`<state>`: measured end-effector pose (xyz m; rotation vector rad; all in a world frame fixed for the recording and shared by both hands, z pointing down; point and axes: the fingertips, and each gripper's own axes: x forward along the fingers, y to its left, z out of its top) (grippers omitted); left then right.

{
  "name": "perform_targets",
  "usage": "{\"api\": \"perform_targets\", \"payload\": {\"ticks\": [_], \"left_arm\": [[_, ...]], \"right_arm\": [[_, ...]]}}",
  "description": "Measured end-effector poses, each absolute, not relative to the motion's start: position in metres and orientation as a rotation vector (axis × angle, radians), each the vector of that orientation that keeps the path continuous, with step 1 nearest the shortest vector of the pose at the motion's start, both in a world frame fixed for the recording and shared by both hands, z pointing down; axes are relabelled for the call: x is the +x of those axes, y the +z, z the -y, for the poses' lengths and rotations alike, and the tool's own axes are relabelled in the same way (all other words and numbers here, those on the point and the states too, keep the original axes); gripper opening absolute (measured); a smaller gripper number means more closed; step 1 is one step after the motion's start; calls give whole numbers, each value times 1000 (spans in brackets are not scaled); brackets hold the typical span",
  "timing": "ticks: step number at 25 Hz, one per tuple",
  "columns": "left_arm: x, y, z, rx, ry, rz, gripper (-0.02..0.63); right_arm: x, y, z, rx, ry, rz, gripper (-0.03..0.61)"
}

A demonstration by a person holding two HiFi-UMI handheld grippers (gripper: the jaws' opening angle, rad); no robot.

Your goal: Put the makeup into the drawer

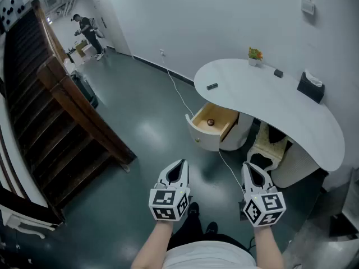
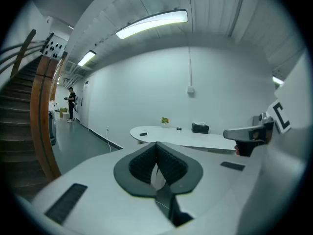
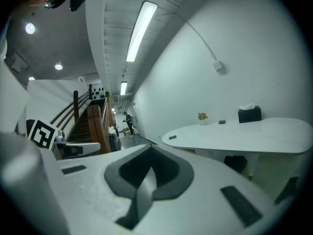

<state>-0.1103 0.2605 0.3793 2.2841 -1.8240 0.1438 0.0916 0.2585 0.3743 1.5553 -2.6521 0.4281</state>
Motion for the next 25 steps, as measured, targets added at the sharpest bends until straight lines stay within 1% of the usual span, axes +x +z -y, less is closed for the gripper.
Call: {"api": "perform_targets", "payload": {"ticks": [10,14,20,25], "left_arm": [[-104,386,-260,2271,150,1809,3],[-104,390,-261,2262,168,1820,6],[-103,390,-264,2264,178,1828,37],[-104,391,-264,2258,178,1831,81]], "right_arm": [[97,374,-258,1543,504,2708,2],[98,372,-257,1529,484,2734,2],[97,372,-260,1512,485,2739,2],[97,375,-262,1508,503,2735,2]]}}
